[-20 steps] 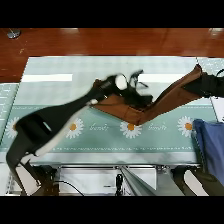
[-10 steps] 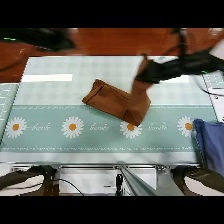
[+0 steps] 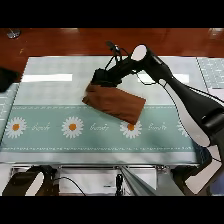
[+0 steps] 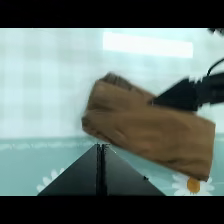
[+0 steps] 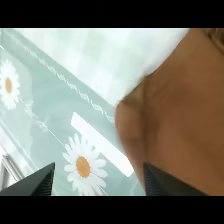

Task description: Fold the shirts.

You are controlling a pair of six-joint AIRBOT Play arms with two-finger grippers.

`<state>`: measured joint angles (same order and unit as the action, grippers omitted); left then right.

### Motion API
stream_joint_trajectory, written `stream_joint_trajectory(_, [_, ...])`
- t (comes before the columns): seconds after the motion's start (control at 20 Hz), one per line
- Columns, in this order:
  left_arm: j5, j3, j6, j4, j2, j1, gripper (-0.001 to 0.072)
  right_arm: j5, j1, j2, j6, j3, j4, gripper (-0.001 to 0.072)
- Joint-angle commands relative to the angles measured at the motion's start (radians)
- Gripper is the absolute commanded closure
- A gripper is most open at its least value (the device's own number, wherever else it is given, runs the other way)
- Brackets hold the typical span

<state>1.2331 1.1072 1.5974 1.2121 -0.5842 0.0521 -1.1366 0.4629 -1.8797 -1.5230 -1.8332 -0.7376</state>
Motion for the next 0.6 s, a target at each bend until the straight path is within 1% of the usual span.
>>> stream_joint_trajectory(0.0, [-0.067,-0.264,0.021,0.007,0.124,0.008,0.0683,-0.106,-0.079,-0.001,0.01,-0.049,0.052,0.008])
stream_joint_trajectory(0.1, [-0.084,-0.341,0.043,0.007,0.118,0.008,0.0683,-0.297,-0.221,0.097,0.035,-0.061,0.038,0.008])
stream_joint_trajectory(0.15, [-0.097,-0.373,0.043,0.006,0.116,0.008,0.0683,-0.407,-0.298,0.166,0.063,-0.061,-0.027,0.0081])
stream_joint_trajectory(0.2, [-0.108,-0.399,0.043,-0.007,0.116,0.008,0.0682,-0.498,-0.36,0.236,0.079,-0.054,-0.163,0.008])
stream_joint_trajectory(0.25, [-0.117,-0.422,0.042,-0.029,0.116,0.008,0.0683,-0.541,-0.411,0.32,0.082,-0.013,-0.341,0.008])
stream_joint_trajectory(0.3, [-0.13,-0.441,0.042,-0.048,0.116,0.008,0.0683,-0.487,-0.47,0.432,0.016,0.093,-0.479,0.0081])
stream_joint_trajectory(0.35, [-0.144,-0.461,0.042,-0.077,0.116,0.008,0.0683,-0.392,-0.521,0.544,-0.016,0.235,-0.528,0.0081])
stream_joint_trajectory(0.45, [-0.178,-0.505,0.042,-0.116,0.116,0.008,0.0683,-0.151,-0.596,0.774,-0.071,0.616,-0.528,0.0081])
stream_joint_trajectory(0.5, [-0.191,-0.527,0.038,-0.135,0.116,0.008,0.0683,-0.03,-0.615,0.875,-0.118,0.818,-0.502,0.0082])
stream_joint_trajectory(0.55, [-0.203,-0.549,0.038,-0.145,0.116,0.008,0.0682,0.079,-0.618,0.949,-0.154,0.998,-0.446,0.0082])
